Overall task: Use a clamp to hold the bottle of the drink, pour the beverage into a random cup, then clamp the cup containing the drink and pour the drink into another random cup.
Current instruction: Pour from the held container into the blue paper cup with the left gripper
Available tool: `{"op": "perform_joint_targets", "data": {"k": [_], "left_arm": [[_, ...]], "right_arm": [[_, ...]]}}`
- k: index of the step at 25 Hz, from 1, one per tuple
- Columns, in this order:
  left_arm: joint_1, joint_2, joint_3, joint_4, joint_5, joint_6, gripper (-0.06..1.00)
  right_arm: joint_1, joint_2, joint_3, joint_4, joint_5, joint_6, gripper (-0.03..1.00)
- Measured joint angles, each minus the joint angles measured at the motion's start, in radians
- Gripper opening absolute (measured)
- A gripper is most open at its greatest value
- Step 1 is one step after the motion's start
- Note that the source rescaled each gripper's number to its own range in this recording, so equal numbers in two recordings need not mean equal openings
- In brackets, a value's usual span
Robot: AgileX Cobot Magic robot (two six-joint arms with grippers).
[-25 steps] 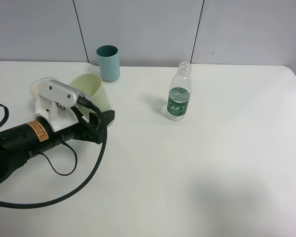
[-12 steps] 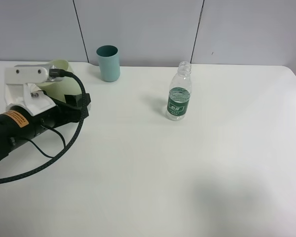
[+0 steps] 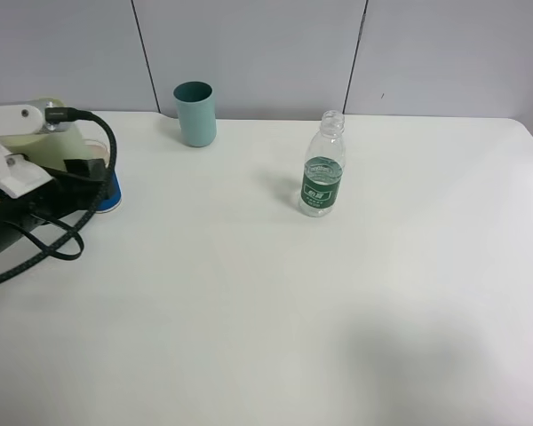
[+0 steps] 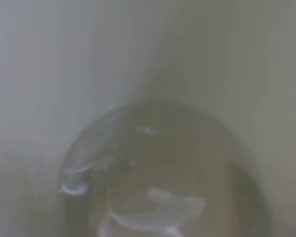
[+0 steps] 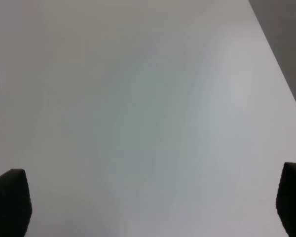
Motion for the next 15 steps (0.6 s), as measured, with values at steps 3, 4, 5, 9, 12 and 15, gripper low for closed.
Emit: {"op": "perform_joint_targets", "data": {"k": [3, 4, 5, 9, 12, 15], "left_arm": [[0.0, -0.046, 0.0, -0.18, -0.016, 0.205, 0.02], [0.0, -0.058, 0.0, -0.217, -0.034, 0.269, 0.02], [0.0, -0.068, 0.0, -0.25, -0.057, 0.319, 0.02], [0.0, -0.078, 0.0, -0.308, -0.13, 0.448, 0.02], [0.0, -0.079, 0.0, -0.314, -0.137, 0.464, 0.02], [0.0, -0.079, 0.0, -0.319, -0.137, 0.465, 0.02]], "right_arm": [[0.0, 0.0, 0.0, 0.0, 0.0, 0.0, 1.0], [0.0, 0.0, 0.0, 0.0, 0.0, 0.0, 1.0], [0.0, 0.0, 0.0, 0.0, 0.0, 0.0, 1.0], [0.0, 0.0, 0.0, 0.0, 0.0, 0.0, 1.0], [0.0, 0.0, 0.0, 0.0, 0.0, 0.0, 1.0], [0.0, 0.0, 0.0, 0.0, 0.0, 0.0, 1.0]]}}
